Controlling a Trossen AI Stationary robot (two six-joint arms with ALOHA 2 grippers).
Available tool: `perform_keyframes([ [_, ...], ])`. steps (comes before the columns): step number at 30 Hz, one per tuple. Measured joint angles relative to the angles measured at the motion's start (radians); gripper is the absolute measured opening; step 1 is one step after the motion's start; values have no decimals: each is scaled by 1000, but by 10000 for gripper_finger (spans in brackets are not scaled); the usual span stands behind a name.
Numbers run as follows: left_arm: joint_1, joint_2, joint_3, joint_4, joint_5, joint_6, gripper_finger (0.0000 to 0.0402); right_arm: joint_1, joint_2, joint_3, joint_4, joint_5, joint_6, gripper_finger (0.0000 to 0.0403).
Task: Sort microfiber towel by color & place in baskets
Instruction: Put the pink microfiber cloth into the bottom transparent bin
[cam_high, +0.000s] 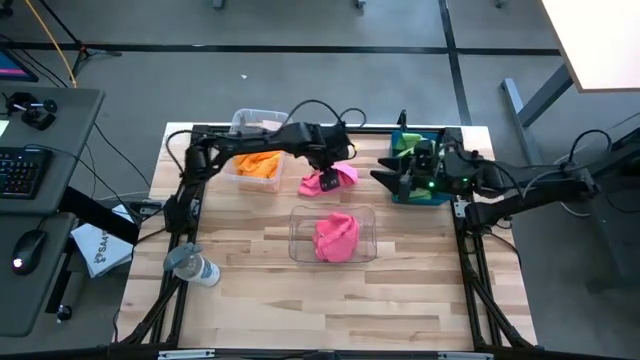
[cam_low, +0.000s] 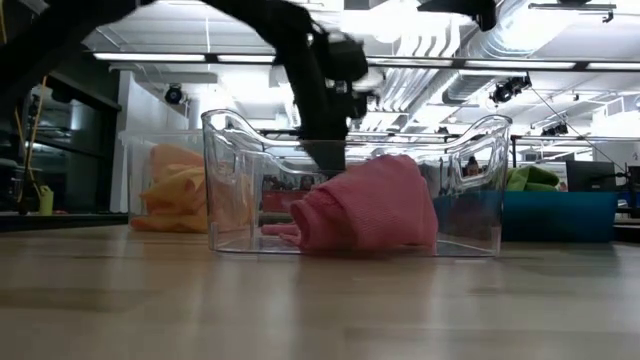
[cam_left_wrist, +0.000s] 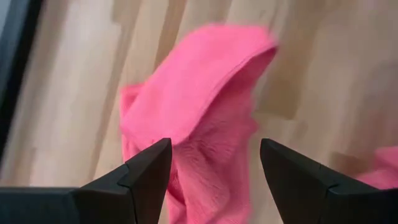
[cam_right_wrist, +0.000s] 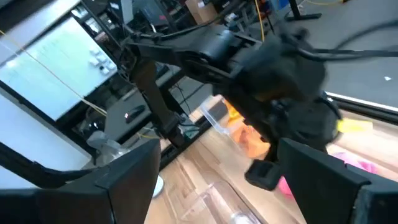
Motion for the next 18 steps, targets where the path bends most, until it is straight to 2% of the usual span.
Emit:
perform_keyframes([
  [8, 31, 150, 0, 37, -11, -15, 232, 0, 65, 0, -3, -1, 31, 319],
  [10, 19, 172, 0, 33, -97, -31, 225, 0, 74, 0, -2, -4, 42, 319],
  [12, 8, 170, 0, 34, -136, -23, 213, 0, 76, 0, -2, -10, 57, 319],
  [15, -8, 166, 2, 38, -163, -9, 179, 0, 74, 0, 1, -6, 56, 319],
  [18, -29, 156, -1, 19, -204, 6, 101, 0, 68, 0, 13, 12, 47, 319],
])
